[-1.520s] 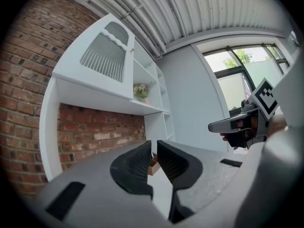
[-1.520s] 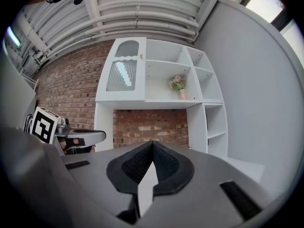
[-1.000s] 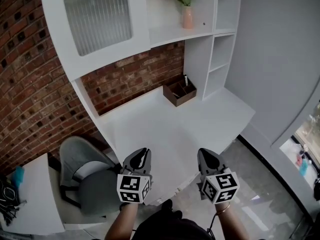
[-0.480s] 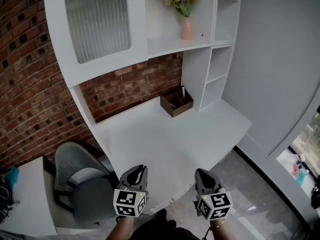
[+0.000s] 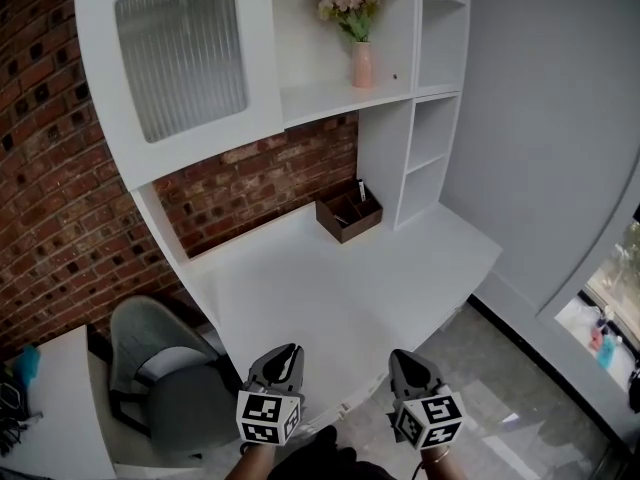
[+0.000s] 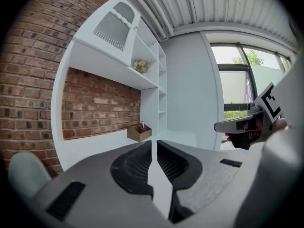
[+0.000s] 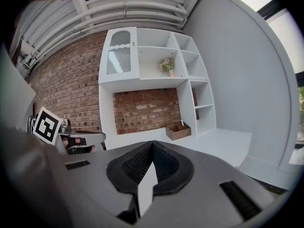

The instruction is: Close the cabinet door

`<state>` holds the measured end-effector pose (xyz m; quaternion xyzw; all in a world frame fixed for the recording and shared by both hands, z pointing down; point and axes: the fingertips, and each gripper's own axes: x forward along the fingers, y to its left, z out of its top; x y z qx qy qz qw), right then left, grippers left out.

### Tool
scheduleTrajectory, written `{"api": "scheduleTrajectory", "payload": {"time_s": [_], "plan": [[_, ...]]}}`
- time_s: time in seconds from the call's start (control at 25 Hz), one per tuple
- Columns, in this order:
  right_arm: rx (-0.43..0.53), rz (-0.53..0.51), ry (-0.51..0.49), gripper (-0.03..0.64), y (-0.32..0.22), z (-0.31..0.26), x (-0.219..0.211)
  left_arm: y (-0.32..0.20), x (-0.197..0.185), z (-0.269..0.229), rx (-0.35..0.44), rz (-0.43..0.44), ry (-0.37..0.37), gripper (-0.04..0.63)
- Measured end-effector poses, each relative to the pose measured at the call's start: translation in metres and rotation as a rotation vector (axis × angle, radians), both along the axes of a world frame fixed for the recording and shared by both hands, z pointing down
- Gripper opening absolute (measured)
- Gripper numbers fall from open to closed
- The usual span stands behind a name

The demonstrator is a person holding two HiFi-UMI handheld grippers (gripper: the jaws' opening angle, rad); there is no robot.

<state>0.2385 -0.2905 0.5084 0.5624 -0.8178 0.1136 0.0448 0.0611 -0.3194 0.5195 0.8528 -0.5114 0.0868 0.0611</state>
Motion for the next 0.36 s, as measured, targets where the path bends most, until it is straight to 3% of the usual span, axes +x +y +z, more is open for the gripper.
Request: {"api": "scheduleTrajectory", "payload": {"time_s": [0.36], "plan": [[-0.034, -0.020, -0.035, 0.001, 0.002, 0.007, -0.004, -0.005, -0.011, -0.001, -0.009, -0.042, 0.005, 0.040]]}}
